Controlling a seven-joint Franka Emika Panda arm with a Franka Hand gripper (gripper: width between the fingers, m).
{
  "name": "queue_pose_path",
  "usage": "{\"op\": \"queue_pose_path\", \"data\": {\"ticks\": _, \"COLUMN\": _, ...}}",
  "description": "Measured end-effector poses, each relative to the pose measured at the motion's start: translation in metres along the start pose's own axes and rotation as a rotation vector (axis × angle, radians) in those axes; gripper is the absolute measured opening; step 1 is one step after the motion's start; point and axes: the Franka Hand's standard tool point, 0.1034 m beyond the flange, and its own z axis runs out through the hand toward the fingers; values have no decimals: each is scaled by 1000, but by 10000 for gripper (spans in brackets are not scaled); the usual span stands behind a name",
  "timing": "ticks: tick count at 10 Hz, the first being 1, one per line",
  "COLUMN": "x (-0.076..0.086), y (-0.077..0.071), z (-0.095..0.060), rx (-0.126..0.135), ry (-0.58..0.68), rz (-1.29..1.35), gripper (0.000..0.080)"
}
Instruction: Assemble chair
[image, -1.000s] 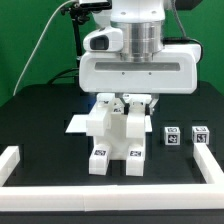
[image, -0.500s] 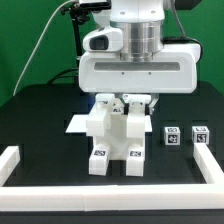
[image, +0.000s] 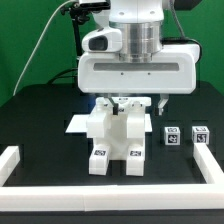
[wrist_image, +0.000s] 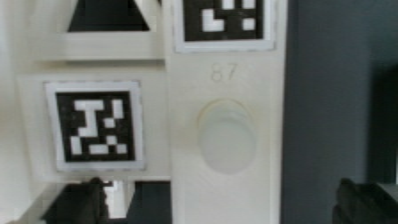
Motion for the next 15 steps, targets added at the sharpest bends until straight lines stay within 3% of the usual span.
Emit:
{"op": "queue_pose_path", "data": {"ticks": 3, "x": 0, "y": -1, "z": -2, "rx": 1, "ry": -1, "rz": 0, "gripper": 649}}
{"op": "queue_pose_path", "data": {"ticks": 4, "x": -1, "y": -3, "z": -11, "rx": 3, "ry": -9, "rz": -6, "gripper": 649}}
{"op": "queue_pose_path", "data": {"ticks": 7, "x": -5, "y": -20, "z": -62, "rx": 7, "ry": -22, "rz": 24, "gripper": 649}}
{"op": "queue_pose_path", "data": {"ticks": 9, "x": -5, "y": -16, "z": -51, "rx": 3, "ry": -22, "rz": 11, "gripper": 649}}
{"op": "queue_pose_path", "data": {"ticks": 11, "x": -7, "y": -19, "z": -50, "rx": 3, "ry": -22, "rz": 8, "gripper": 649}}
{"op": "queue_pose_path", "data": {"ticks": 14, "x": -39, "y": -77, "z": -38, "rx": -33, "ry": 30, "rz": -74, "gripper": 649}}
{"op": "queue_pose_path", "data": {"ticks": 15, "x": -41, "y": -84, "z": -39, "rx": -32, "ry": 33, "rz": -89, "gripper": 649}}
